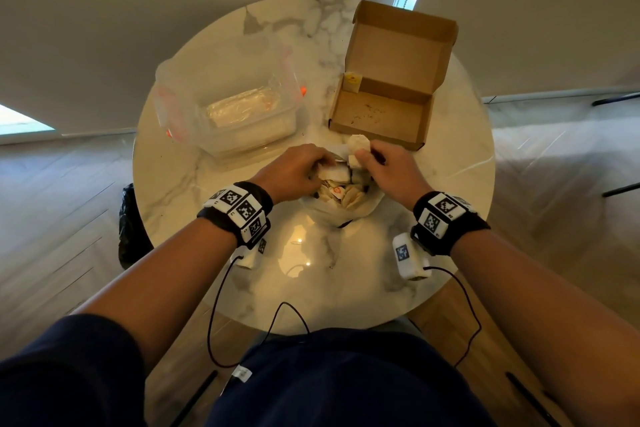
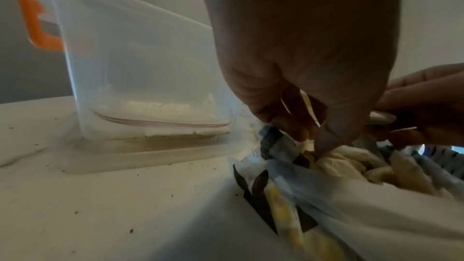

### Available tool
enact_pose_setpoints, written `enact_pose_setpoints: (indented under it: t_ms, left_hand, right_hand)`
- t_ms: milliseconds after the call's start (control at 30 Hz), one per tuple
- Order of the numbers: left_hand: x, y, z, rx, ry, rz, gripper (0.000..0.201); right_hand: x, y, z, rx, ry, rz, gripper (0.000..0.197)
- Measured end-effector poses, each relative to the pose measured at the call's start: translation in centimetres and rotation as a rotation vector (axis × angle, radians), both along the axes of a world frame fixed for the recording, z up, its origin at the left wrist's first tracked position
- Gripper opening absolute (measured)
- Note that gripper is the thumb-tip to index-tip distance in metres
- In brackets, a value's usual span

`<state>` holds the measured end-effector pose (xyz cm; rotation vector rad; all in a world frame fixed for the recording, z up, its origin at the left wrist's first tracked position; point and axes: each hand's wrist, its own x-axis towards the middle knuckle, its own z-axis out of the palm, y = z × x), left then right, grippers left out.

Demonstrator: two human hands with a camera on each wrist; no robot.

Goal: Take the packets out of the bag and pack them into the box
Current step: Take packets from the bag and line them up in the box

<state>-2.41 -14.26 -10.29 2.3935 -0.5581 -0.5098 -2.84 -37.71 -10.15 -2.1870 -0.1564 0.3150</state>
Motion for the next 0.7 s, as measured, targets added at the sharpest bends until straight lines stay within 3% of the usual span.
enact_pose_setpoints:
  t_ms: [133, 333, 500, 700]
  left_hand:
    - [0.1, 0.2, -0.9, 0.052, -0.004, 0.004, 0.044]
    - [0.4, 0.4, -0.8, 0.066, -0.045, -0.007, 0.031]
    - [0.3, 0.5, -0.7, 0.044, -0.091, 0.05, 0.029]
    - [0.3, 0.6, 1.0, -0.038, -0.124, -0.024, 0.022]
  right_hand:
    - [-0.1, -0.4, -0.4, -0.002, 0.024, -0.01, 0.03]
    - [-0.2, -0.3, -0.8, -0.021, 0.036, -0.024, 0.029]
    - [-0.2, -0.2, -0.4, -0.018, 0.071, -0.052, 0.028]
    - [-0.1, -0.1, 0.7, 0.005, 0.054, -0.082, 0.024]
